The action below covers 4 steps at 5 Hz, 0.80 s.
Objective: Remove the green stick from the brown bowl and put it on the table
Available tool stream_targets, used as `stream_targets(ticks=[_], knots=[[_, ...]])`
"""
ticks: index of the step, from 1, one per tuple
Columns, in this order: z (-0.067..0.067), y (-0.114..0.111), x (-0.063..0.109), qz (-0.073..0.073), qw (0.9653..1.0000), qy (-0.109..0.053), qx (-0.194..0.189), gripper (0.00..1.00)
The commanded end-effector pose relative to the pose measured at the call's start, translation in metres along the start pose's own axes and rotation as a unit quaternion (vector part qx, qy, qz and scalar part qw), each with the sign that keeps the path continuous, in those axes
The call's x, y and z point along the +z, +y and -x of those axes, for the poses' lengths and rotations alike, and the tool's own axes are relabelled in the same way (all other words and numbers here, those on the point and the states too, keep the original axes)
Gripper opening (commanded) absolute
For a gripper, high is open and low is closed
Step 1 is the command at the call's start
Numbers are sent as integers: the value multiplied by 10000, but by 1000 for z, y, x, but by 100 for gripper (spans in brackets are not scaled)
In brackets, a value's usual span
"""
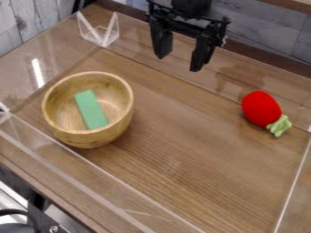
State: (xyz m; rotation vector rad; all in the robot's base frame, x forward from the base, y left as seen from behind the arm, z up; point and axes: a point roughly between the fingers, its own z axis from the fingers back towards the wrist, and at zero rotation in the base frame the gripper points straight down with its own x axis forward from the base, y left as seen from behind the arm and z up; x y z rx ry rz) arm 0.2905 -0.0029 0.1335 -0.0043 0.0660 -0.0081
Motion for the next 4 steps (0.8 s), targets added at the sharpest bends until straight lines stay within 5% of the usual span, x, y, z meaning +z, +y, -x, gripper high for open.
stream_targets(ticks=[1, 2, 4], knots=[[5, 12, -1, -47, 9999, 92, -127, 100], [16, 34, 3, -110, 9999, 43, -5, 100], [48, 113, 0, -41, 9927, -271, 1175, 100]])
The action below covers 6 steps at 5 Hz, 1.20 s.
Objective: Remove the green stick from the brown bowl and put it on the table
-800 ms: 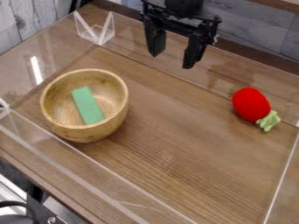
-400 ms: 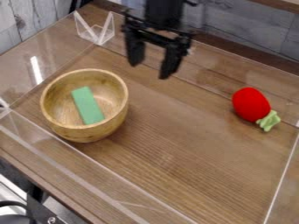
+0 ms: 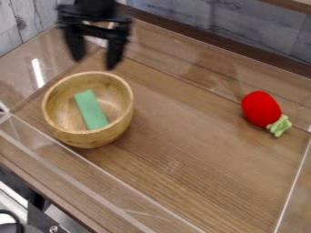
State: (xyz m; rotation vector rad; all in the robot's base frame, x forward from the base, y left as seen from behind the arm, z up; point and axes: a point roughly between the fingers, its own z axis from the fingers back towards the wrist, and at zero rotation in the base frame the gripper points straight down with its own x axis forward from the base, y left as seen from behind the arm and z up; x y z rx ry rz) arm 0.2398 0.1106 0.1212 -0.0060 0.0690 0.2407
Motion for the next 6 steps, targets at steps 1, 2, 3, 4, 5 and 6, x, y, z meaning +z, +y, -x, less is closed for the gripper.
stream_targets(ticks=[1, 2, 3, 4, 5, 6], knots=[[4, 16, 7, -15, 9969, -330, 718, 100], [5, 18, -2, -17, 9909, -362, 1296, 100], [1, 20, -8, -35, 9878, -413, 1501, 100], [-2, 22, -12, -63, 9858, -440, 1620, 100], [-1, 13, -19, -95, 9792, -444, 1980, 100], [1, 2, -24, -135, 9725, -475, 2277, 100]])
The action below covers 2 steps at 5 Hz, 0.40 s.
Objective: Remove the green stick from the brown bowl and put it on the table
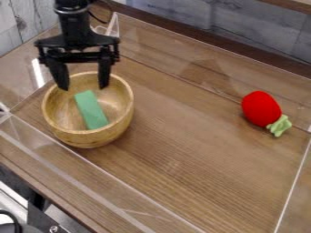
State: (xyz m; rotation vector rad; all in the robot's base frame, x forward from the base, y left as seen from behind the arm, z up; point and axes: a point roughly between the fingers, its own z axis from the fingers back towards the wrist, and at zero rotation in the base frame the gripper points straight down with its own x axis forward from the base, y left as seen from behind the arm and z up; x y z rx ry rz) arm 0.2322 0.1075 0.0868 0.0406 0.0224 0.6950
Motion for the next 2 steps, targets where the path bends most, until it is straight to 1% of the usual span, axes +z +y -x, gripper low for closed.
stream_targets(ticks=[1, 2], knots=[[-11, 4, 11, -11, 9987, -371, 346, 100], [-16, 10, 11, -29, 9972, -480, 566, 100]])
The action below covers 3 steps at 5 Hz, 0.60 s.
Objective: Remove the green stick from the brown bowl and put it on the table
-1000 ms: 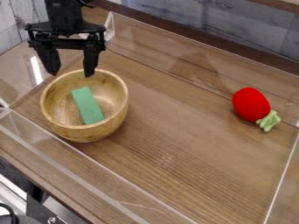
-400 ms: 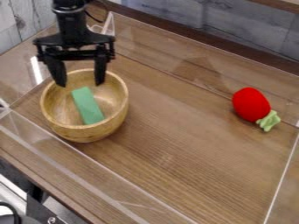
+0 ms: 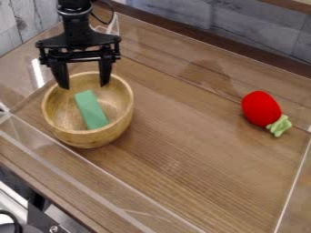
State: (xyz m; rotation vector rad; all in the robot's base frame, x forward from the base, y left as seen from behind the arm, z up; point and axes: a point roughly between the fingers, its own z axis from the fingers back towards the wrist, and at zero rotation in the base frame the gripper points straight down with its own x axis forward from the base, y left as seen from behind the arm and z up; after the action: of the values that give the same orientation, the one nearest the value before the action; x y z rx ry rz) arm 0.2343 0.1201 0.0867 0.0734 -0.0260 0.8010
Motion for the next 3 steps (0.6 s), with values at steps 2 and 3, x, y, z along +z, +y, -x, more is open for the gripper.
stream_targets(ticks=[2, 3], knots=[[-12, 0, -16, -10, 9990, -424, 137, 100], [-14, 2, -15, 8, 9984, -561, 47, 100]])
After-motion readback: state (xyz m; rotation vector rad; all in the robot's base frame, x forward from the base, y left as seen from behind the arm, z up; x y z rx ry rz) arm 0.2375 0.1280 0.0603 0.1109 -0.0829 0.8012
